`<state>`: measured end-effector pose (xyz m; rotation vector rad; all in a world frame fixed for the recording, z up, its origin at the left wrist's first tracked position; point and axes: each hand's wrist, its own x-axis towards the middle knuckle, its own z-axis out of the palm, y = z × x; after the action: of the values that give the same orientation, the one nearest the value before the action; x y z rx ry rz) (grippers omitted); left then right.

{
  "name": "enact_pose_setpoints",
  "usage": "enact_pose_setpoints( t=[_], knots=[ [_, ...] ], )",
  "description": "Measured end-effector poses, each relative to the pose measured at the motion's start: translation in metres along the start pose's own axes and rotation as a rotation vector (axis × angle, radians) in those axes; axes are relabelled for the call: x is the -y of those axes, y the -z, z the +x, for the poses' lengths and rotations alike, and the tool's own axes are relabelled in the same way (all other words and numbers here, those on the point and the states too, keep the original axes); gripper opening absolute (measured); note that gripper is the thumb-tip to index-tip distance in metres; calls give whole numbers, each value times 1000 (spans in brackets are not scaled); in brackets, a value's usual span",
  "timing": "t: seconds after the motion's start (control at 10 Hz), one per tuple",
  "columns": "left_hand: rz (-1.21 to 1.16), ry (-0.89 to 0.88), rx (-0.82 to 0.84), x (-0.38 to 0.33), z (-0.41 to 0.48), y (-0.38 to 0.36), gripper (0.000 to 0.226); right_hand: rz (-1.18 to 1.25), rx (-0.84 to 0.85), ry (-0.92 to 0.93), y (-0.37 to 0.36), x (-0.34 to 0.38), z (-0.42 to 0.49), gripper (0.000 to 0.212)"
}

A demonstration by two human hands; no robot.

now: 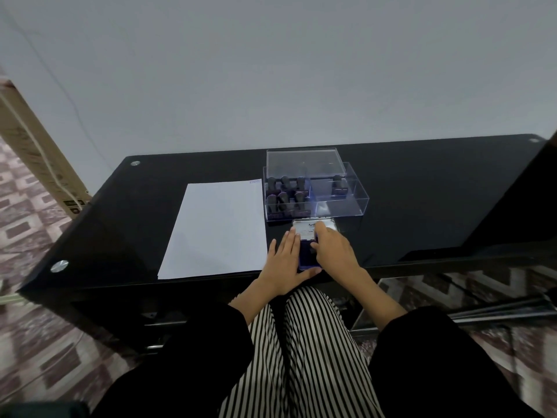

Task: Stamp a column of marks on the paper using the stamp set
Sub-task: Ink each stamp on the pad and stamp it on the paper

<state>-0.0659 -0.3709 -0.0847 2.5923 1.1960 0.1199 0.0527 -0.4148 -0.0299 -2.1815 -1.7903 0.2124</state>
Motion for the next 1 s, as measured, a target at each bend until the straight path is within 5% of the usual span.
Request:
enact_pose_setpoints(
  t=[1.0],
  knots=[
    [-22,-2,19,0,1,1,92,14,16,-17,-2,1,3,20]
  ],
)
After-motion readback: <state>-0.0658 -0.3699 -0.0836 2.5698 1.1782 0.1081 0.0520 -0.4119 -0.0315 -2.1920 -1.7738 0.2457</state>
